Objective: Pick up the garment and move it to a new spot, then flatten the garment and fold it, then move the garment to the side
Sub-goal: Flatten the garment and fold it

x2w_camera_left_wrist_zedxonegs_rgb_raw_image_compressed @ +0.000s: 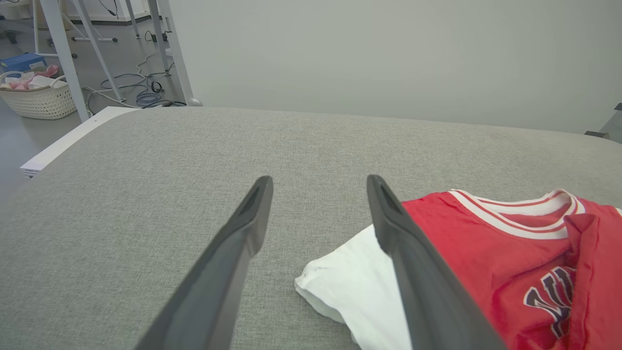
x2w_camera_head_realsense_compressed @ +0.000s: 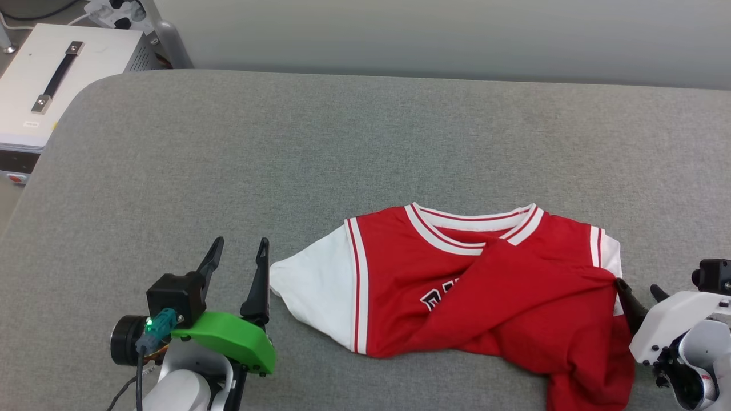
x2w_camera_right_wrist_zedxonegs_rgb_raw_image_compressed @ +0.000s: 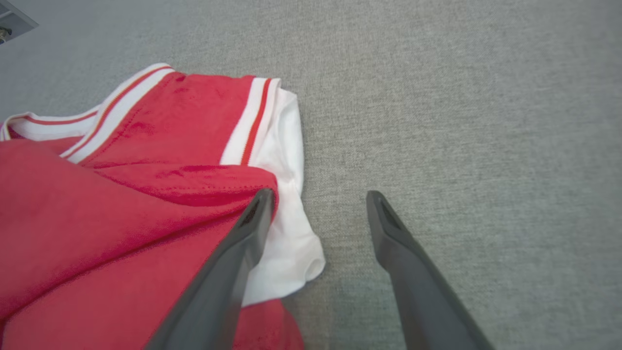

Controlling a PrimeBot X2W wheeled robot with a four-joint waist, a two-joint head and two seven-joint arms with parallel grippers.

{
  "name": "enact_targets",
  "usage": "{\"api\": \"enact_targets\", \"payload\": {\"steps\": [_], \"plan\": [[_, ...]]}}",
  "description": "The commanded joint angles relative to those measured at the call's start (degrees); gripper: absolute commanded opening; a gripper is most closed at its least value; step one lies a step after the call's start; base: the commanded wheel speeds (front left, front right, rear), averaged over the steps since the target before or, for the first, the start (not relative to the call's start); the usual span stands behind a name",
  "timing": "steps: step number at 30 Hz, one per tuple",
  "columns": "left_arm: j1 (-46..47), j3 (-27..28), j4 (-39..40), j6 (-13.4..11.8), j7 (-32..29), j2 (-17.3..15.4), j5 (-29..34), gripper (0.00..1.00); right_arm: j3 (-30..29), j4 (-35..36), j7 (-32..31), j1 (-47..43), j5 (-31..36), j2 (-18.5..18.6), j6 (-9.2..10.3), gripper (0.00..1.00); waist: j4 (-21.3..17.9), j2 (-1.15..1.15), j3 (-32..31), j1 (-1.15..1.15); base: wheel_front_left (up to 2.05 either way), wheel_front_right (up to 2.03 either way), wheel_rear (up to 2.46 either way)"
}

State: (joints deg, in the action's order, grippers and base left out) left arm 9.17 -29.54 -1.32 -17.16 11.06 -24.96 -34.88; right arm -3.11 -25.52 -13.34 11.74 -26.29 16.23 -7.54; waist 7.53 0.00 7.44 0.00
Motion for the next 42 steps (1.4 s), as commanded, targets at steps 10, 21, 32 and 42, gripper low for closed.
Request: {"api": "enact_targets", "payload": {"steps": [10, 21, 32, 42], "plan": [[-1.40, -0.06, 0.11, -1.19, -0.59, -0.72, -0.90, 1.00, -5.99, 10.00, 10.19, -4.13, 15.53, -6.58, 0.05, 1.00, -0.85, 0.00, -3.28, 0.00, 0.00, 0.00, 0.00], [-2.99, 0.02, 0.56, -1.86, -1.24, -1.35, -1.70, 1.00, -2.67, 26.30, 10.69, -12.48, 19.86, -12.66, 0.05, 1.00, -2.24, 0.00, -5.24, 0.00, 0.00, 0.00, 0.00], [2.11, -3.61, -0.13, 1.34, -7.39, -0.23, -2.60, 1.00, 1.49, 35.97, 8.05, -17.16, 17.51, -13.33, 0.05, 1.00, -4.97, 0.00, -4.37, 0.00, 0.00, 0.00, 0.00], [15.34, -13.27, -4.75, 11.29, -21.33, 6.81, -5.05, 1.00, 1.83, 37.97, 7.68, -16.66, 16.86, -13.35, 0.05, 1.00, -9.17, 0.00, -1.86, 0.00, 0.00, 0.00, 0.00]]}}
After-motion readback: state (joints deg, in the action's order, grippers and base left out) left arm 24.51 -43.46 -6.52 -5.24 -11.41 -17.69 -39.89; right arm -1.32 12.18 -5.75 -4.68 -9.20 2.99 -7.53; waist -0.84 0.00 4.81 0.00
